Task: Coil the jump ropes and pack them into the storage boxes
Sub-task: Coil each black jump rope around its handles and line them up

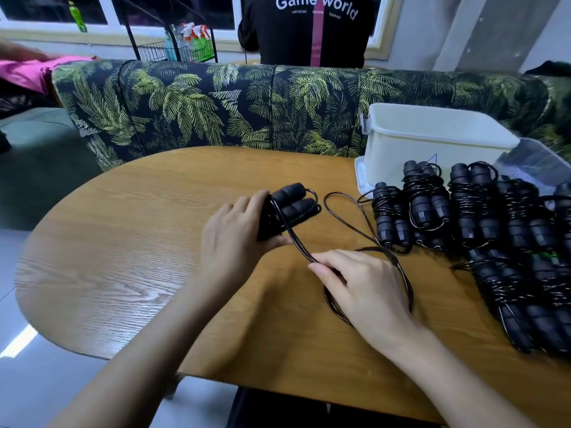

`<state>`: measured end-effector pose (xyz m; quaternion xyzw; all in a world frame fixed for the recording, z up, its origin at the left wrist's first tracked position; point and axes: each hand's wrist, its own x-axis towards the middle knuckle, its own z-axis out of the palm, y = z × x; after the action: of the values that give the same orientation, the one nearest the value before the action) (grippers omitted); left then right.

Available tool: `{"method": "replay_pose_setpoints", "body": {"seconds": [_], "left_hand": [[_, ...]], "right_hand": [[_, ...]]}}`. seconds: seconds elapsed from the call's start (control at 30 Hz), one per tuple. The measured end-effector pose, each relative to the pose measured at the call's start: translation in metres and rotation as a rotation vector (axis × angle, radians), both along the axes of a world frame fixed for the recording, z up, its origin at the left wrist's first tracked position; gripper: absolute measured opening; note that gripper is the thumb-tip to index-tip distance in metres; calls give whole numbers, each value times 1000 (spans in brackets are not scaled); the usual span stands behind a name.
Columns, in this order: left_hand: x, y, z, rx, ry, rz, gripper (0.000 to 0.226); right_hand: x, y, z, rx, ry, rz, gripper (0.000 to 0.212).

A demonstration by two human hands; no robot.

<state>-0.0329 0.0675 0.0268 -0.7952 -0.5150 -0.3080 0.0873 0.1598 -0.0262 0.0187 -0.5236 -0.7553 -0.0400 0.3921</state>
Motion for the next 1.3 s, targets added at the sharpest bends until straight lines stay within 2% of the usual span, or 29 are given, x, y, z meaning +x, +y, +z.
{"method": "replay_pose_setpoints", "body": {"seconds": [0.17,0.3,0.47,0.57,0.67,0.8,0.9,0.97,1.1,1.17,1.23,1.3], "left_hand": [[-5,0,6,-106,-138,-118,91],[9,-8,7,-182,-339,-205,92],[15,-12,5,-143,-391,-194,72],[8,-9,6,-154,-432,-215,65],[-2,-2,10,-145,-463,-226,63],[-15,8,13,-125,-469,-223,62],[-21,8,15,-115,-501,-222,65],[-24,9,15,-118,-516,-265,65],[-20,2,14,-101,-400,-481,73],[-11,-7,17,-23,-193,-520,79],[1,-13,17,151,59,-512,80],[10,-16,17,244,198,-450,84]], "right_hand": [[12,3,-11,10,25,-18,29],[-2,9,-23,91,-98,-14,26],[3,15,-26,98,-136,-2,28],[22,24,-23,62,-208,-3,36],[43,28,-18,-119,-96,4,45],[60,28,0,-428,145,21,29],[70,36,16,-657,292,206,29],[74,47,29,-807,399,250,33],[66,85,46,-887,438,98,40],[56,104,51,-867,405,46,44],[42,114,59,-832,363,28,33],[30,117,68,-725,349,15,33]]}}
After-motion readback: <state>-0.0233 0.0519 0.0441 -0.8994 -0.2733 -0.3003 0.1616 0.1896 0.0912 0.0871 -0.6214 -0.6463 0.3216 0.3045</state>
